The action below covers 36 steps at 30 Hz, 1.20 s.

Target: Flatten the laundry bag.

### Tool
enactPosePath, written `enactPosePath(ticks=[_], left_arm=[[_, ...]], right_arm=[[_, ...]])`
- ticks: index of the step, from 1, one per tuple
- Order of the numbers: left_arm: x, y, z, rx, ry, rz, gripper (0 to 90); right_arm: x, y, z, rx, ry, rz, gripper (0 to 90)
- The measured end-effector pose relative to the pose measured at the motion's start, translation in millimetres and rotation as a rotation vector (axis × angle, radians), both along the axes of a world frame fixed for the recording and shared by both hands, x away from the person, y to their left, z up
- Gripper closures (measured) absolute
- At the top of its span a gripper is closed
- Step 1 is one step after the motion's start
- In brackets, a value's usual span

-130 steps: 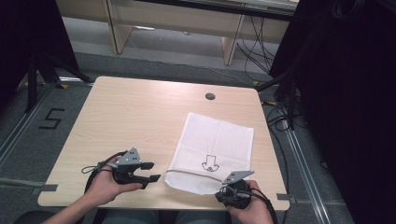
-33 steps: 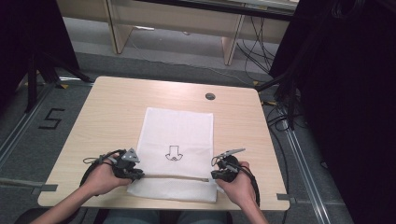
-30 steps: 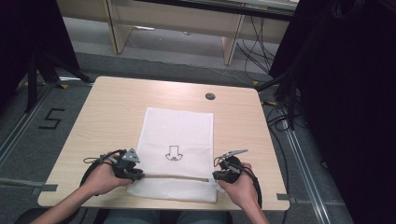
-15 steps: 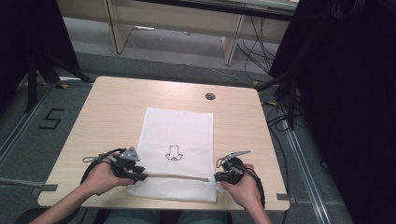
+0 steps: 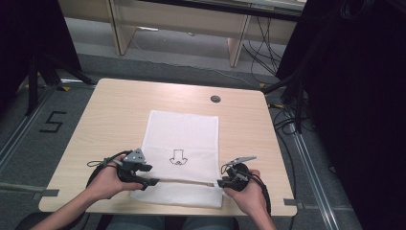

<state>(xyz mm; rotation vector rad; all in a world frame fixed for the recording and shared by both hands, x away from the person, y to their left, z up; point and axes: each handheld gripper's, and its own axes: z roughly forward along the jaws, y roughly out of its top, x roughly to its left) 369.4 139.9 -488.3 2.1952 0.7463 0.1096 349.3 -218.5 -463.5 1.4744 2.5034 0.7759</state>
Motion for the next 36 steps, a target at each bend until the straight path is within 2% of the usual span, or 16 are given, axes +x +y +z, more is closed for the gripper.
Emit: enactPosePath(ticks=[4, 5, 6, 7, 8, 9, 14, 15, 16, 21, 22, 23, 29, 31, 32, 36], left_arm=[[2.0, -1.3, -0.2, -0.011, -0.008, 0.002, 39.7], [2.7, -2.2, 0.0, -0.018, -0.015, 0.000, 39.9], [3.4, -4.0, 0.3, -0.030, -0.011, 0.000, 40.2], [3.6, -6.0, 0.5, -0.034, -0.008, 0.008, 40.6], [4.9, -7.9, 1.0, -0.035, -0.022, -0.005, 41.0], [4.3, -10.8, 1.2, -0.046, -0.012, 0.006, 41.6], [7.5, -20.8, 5.8, -0.061, -0.026, -0.008, 45.6], [8.6, -23.0, 6.9, -0.061, -0.038, -0.019, 46.2], [8.4, -24.7, 7.3, -0.060, -0.035, -0.013, 46.9], [13.4, -38.1, 8.2, -0.060, -0.038, -0.048, 47.7], [13.8, -44.7, 8.7, -0.069, -0.038, -0.064, 48.2], [13.8, -44.7, 8.7, -0.069, -0.038, -0.064, 48.2], [13.1, -66.3, 10.4, -0.062, -0.042, -0.116, 49.5], [11.9, -76.7, 9.2, -0.053, -0.044, -0.139, 50.1], [11.9, -80.3, 9.1, -0.052, -0.053, -0.158, 50.4], [8.8, -95.4, 9.5, -0.044, -0.054, -0.183, 50.9]], right_arm=[[1.6, -2.7, -2.8, -0.001, 0.001, 0.006, 72.6], [1.0, -2.6, -2.9, 0.003, 0.015, -0.006, 72.6], [2.7, -3.7, -4.7, -0.003, -0.002, 0.003, 72.6], [1.4, -2.7, -4.0, 0.007, 0.023, -0.010, 72.6], [2.6, -3.5, -5.0, 0.003, 0.013, -0.004, 72.7], [3.4, -3.5, -5.9, 0.004, 0.006, 0.007, 72.8], [4.1, -4.0, -6.5, -0.024, -0.006, 0.031, 75.5], [2.8, -1.8, -5.7, -0.001, 0.019, 0.008, 76.0], [3.4, -1.9, -6.1, 0.000, 0.007, 0.018, 76.8], [3.9, -1.7, -4.6, 0.006, 0.014, 0.014, 79.2], [5.8, -3.3, -5.6, 0.008, -0.003, 0.024, 79.7], [4.5, -2.8, -4.3, 0.012, 0.012, 0.001, 79.7], [5.3, -9.6, -4.0, 0.021, 0.001, -0.013, 80.0], [4.5, -11.1, -3.2, 0.023, 0.013, -0.019, 80.0], [5.4, -12.2, -3.8, 0.022, -0.007, -0.007, 80.2], [5.5, -9.2, -0.8, 0.024, -0.007, -0.013, 81.7]])
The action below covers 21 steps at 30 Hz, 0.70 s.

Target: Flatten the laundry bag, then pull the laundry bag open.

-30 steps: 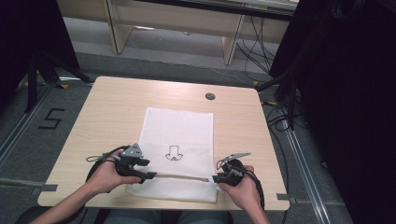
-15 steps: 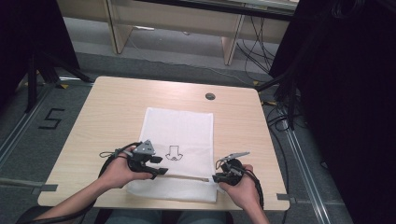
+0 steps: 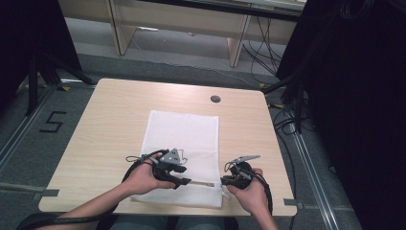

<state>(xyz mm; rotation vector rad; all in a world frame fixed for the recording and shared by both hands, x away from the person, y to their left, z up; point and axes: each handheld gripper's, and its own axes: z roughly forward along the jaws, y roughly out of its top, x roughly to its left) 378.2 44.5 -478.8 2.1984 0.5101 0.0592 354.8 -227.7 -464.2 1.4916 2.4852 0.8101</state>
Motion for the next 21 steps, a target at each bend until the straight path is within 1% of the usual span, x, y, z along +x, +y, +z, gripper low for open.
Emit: enactPosePath(ticks=[1, 2, 4, 5, 6, 9, 10, 11, 12, 13, 14, 15, 16, 17, 18, 19, 20, 21], left_arm=[[-0.8, -3.0, -0.4, -0.014, 0.009, 0.005, 51.1], [-0.6, -5.3, -0.4, -0.011, 0.007, -0.002, 51.3], [-1.3, -9.3, -0.2, -0.004, -0.003, -0.013, 52.6], [-0.4, -10.5, 0.2, -0.001, -0.014, -0.025, 53.4], [-0.5, -11.7, 0.0, -0.003, -0.008, -0.023, 54.4], [-1.0, -17.1, -1.6, 0.000, 0.007, -0.029, 55.9], [-1.0, -20.5, -3.5, 0.012, 0.003, -0.042, 56.4], [-1.0, -20.5, -3.5, 0.012, 0.003, -0.042, 56.5], [-0.3, -22.9, -4.8, 0.023, -0.006, -0.056, 56.5], [-1.3, -25.7, -6.4, 0.018, 0.010, -0.048, 57.0], [-1.8, -28.9, -7.5, 0.024, 0.013, -0.053, 57.4], [-1.4, -31.0, -7.9, 0.024, 0.006, -0.067, 58.2], [-2.4, -32.6, -8.4, 0.027, 0.014, -0.064, 58.6], [-2.9, -34.9, -9.1, 0.022, 0.017, -0.070, 58.6], [-3.5, -37.2, -9.9, 0.028, 0.010, -0.082, 59.0], [-4.8, -39.1, -11.0, 0.034, 0.012, -0.080, 59.4], [-4.6, -40.4, -11.2, 0.047, 0.001, -0.096, 59.6], [-6.0, -42.4, -11.5, 0.049, 0.011, -0.092, 60.1]], right_arm=[[-0.5, 1.5, 1.0, 0.001, 0.020, -0.005, 82.0], [0.9, 1.8, 0.5, -0.005, 0.006, 0.014, 82.7], [2.1, 5.1, 0.4, -0.004, 0.004, 0.021, 85.1], [2.6, 6.0, 0.1, -0.002, 0.010, 0.033, 86.2], [1.8, 7.8, 0.5, 0.004, 0.030, 0.024, 87.1], [3.2, 9.7, -1.9, 0.009, 0.049, 0.040, 87.7], [3.3, 11.5, -3.2, 0.007, 0.068, 0.037, 88.3], [3.3, 11.5, -3.2, 0.007, 0.068, 0.037, 88.3], [3.5, 12.3, -3.6, 0.004, 0.082, 0.034, 88.9], [4.4, 12.4, -4.6, 0.007, 0.076, 0.048, 90.0], [5.1, 12.7, -5.5, 0.006, 0.075, 0.052, 90.0], [5.3, 14.3, -7.3, 0.003, 0.099, 0.043, 90.0], [5.7, 14.8, -8.6, 0.003, 0.097, 0.050, 90.0], [5.7, 14.8, -8.6, 0.003, 0.097, 0.050, 90.0], [5.3, 16.2, -8.8, -0.006, 0.115, 0.044, 90.0], [6.4, 16.9, -11.0, -0.009, 0.107, 0.064, 90.0], [6.5, 18.5, -12.3, -0.016, 0.111, 0.057, 90.0], [6.6, 20.2, -13.3, -0.026, 0.125, 0.048, 90.0]])
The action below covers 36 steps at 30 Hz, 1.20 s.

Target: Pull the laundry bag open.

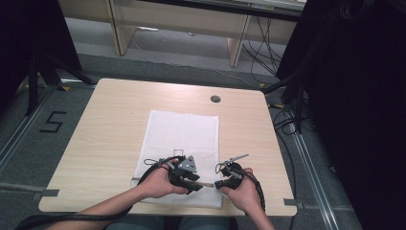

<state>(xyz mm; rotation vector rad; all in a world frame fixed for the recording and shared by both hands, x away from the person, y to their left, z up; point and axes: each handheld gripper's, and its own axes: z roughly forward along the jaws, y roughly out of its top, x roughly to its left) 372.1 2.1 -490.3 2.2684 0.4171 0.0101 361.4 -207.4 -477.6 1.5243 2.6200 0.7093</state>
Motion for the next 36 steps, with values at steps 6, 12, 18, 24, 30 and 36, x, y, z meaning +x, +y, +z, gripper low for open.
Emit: enactPosePath(ticks=[6, 12, 18, 24, 30, 36], left_arm=[[2.3, -13.2, 2.2, 0.005, -0.017, -0.021, 62.8], [2.7, -25.4, -2.1, 0.027, -0.013, -0.031, 67.7], [6.4, -37.0, -7.8, 0.054, 0.008, -0.041, 70.4], [6.5, -44.0, -11.2, 0.069, -0.003, -0.049, 73.0], [4.7, -47.0, -8.7, 0.110, -0.043, -0.066, 76.5], [4.1, -49.2, -7.7, 0.112, -0.058, -0.085, 78.9]], right_arm=[[1.3, 3.2, -4.3, -0.022, 0.007, -0.004, 90.0], [1.0, 1.3, -5.1, -0.012, 0.010, -0.019, 90.0], [3.0, 1.5, -5.9, -0.011, -0.001, 0.002, 90.0], [2.6, 1.9, -5.9, -0.015, -0.004, 0.003, 90.0], [2.8, 2.5, -6.1, -0.016, -0.005, 0.000, 90.0], [2.8, 1.7, -6.3, -0.013, -0.005, 0.001, 90.0]])
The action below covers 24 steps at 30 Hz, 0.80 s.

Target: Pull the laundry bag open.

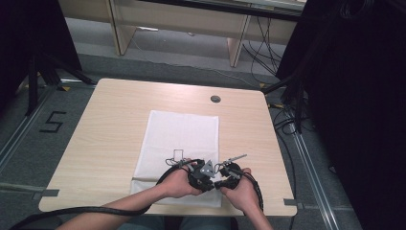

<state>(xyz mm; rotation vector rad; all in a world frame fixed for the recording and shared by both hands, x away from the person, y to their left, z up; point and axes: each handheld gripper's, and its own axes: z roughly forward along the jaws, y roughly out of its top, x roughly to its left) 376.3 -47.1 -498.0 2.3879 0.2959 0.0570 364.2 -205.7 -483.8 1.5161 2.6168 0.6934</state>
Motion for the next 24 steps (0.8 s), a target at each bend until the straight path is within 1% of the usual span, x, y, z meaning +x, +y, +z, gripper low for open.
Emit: enactPosePath(ticks=[1, 2, 3, 4, 6, 8, 9, 10, 11, 12, 14, 15, 16, 19, 20, 21, 24], left_arm=[[0.4, -0.8, -1.0, 0.000, -0.008, -0.012, 78.5], [0.3, -1.5, -2.0, -0.005, 0.003, -0.010, 78.2], [2.2, -1.8, -2.0, -0.002, 0.001, -0.020, 77.9], [2.6, -1.6, -1.9, 0.002, 0.011, -0.013, 77.8], [4.4, -1.3, -1.7, 0.002, 0.014, -0.025, 77.9], [3.4, -0.9, -3.8, -0.020, 0.031, -0.001, 79.1], [3.6, -0.3, -3.8, -0.021, 0.024, -0.003, 80.4], [3.0, -0.3, -4.1, -0.025, 0.027, 0.007, 80.4], [1.5, -0.8, -4.2, -0.023, 0.031, 0.017, 80.7], [1.3, -0.8, -3.0, -0.003, 0.013, 0.009, 81.0], [0.8, -1.2, -2.6, -0.002, 0.013, 0.019, 81.5], [1.5, -0.3, -2.1, 0.010, 0.009, 0.020, 81.6], [1.4, -0.1, -2.4, -0.004, 0.017, 0.025, 81.8], [1.2, 0.7, -2.2, -0.003, 0.023, 0.030, 82.0], [1.5, 0.7, -1.6, 0.001, 0.017, 0.025, 82.0], [1.0, 0.5, -1.3, 0.001, 0.024, 0.031, 82.1], [1.3, 1.5, -0.4, 0.005, 0.020, 0.027, 82.1]], right_arm=[[0.1, -0.2, -0.3, -0.006, -0.004, -0.003, 90.0], [-0.1, -0.4, -0.3, 0.002, -0.001, 0.000, 90.0], [-0.1, -0.4, -0.1, 0.004, -0.002, -0.001, 90.0], [-0.4, -0.1, 0.1, 0.002, 0.010, -0.016, 90.0], [-0.3, -0.5, -0.1, 0.003, 0.009, -0.016, 90.0], [-0.1, -0.6, -0.4, 0.004, 0.003, -0.011, 90.0], [-0.8, 0.3, -0.2, 0.001, -0.003, -0.007, 90.0], [-0.8, 0.3, -0.2, 0.001, -0.003, -0.007, 90.0], [-0.9, 0.5, 0.0, -0.002, -0.002, -0.002, 90.0], [-1.1, 1.3, 0.1, -0.010, -0.005, -0.008, 90.0], [-1.2, 1.3, 0.0, -0.010, -0.008, -0.007, 90.0], [-1.4, 1.2, -0.1, -0.006, -0.008, -0.010, 90.0], [-1.5, 1.0, -0.3, -0.005, -0.009, -0.010, 90.0], [-1.5, 1.1, -0.8, -0.005, -0.007, -0.014, 90.0], [-1.5, 1.1, -0.8, -0.005, -0.007, -0.014, 90.0], [-1.6, 1.1, -0.8, -0.009, -0.009, -0.014, 90.0], [-1.2, 1.1, -1.2, -0.013, -0.014, -0.007, 90.0]])
